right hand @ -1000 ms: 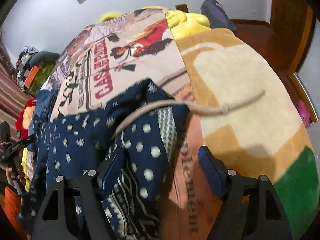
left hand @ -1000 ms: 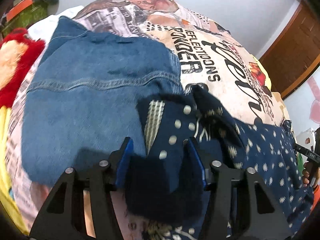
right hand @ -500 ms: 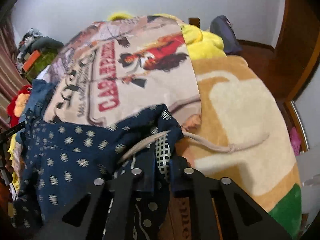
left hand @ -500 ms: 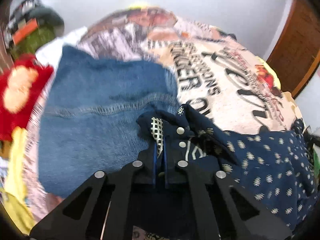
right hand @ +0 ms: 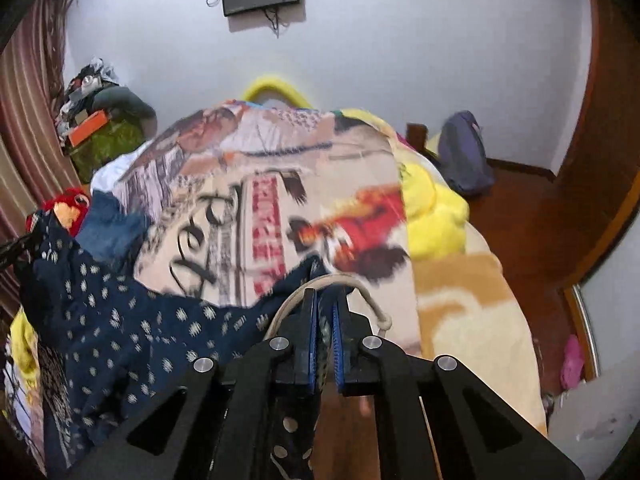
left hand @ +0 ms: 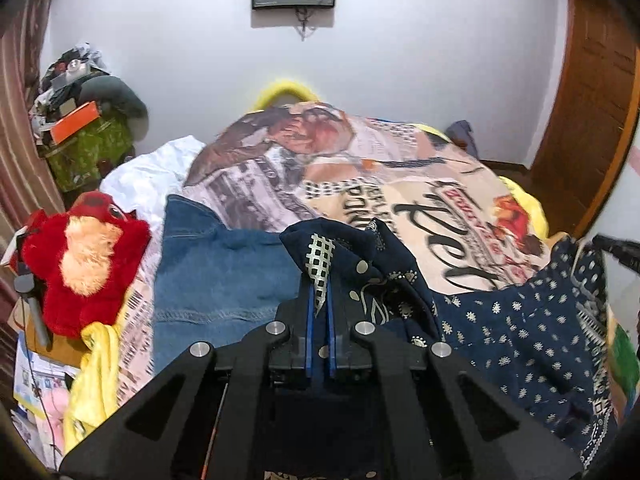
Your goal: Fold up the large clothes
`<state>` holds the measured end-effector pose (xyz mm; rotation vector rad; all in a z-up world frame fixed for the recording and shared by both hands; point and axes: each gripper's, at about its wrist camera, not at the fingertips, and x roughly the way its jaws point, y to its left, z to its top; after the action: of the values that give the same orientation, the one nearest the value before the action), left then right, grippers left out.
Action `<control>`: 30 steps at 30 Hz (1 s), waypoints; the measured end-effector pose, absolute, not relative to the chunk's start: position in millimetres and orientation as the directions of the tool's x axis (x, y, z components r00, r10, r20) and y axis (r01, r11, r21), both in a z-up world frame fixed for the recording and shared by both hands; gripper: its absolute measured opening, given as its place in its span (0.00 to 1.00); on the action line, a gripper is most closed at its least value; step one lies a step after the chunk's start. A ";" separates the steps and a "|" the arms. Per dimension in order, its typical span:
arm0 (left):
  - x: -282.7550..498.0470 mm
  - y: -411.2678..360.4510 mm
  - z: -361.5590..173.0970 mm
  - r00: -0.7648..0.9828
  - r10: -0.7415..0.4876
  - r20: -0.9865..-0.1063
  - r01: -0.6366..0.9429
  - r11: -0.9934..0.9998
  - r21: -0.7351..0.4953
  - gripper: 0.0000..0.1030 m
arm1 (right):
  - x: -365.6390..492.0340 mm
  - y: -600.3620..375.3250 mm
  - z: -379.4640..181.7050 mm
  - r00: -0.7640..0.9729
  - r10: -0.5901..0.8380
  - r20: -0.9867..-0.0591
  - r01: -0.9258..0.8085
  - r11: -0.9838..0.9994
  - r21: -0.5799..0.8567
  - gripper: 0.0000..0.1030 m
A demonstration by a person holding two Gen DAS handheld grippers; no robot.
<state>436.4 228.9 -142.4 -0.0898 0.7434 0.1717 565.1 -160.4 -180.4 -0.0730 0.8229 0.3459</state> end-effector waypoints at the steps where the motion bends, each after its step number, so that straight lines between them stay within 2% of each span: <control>1: 441.0 234.7 -145.4 0.715 0.136 -0.686 -0.201 0.980 -0.015 0.04 | 573.4 -154.8 -178.5 0.637 0.267 -0.724 -0.327 0.943 0.060 0.04; 7: 473.2 272.7 -191.1 0.632 0.216 -0.745 -0.281 0.959 0.040 0.05 | 630.5 -116.4 -202.8 0.597 0.269 -0.756 -0.327 0.942 0.077 0.04; 14: 485.8 309.6 -252.2 0.521 0.278 -0.807 -0.373 0.925 0.078 0.06 | 619.4 -88.2 -245.3 0.569 0.262 -0.779 -0.393 0.919 0.022 0.04; 17: 483.4 303.0 -254.4 0.514 0.333 -0.790 -0.366 0.919 0.149 0.06 | 600.8 -85.3 -250.4 0.568 0.248 -0.785 -0.426 0.905 -0.023 0.04; 23: 459.5 282.6 -232.7 0.515 0.303 -0.802 -0.258 0.947 0.193 0.08 | 558.4 -96.7 -227.6 0.530 0.292 -0.796 -0.478 0.878 0.004 0.04; 25: 444.7 275.3 -221.1 0.523 0.269 -0.809 -0.225 0.959 0.173 0.18 | 541.8 -101.8 -216.7 0.521 0.307 -0.797 -0.492 0.871 0.013 0.04; 27: 428.2 267.5 -211.9 0.528 0.245 -0.813 -0.206 0.966 0.157 0.47 | 518.1 -107.6 -203.1 0.525 0.302 -0.796 -0.500 0.866 -0.001 0.04; 28: 418.6 263.1 -207.0 0.536 0.232 -0.811 -0.194 0.970 0.149 0.51 | 507.6 -109.5 -198.0 0.529 0.298 -0.794 -0.502 0.865 -0.010 0.04; 30: 396.4 252.8 -198.1 0.557 0.204 -0.805 -0.168 0.977 0.132 0.54 | 479.2 -116.7 -188.5 0.527 0.309 -0.792 -0.509 0.861 -0.003 0.04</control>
<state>396.4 252.8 -198.1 0.0414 0.9552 0.2197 479.2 -116.7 -188.5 -0.2466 0.8910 0.4945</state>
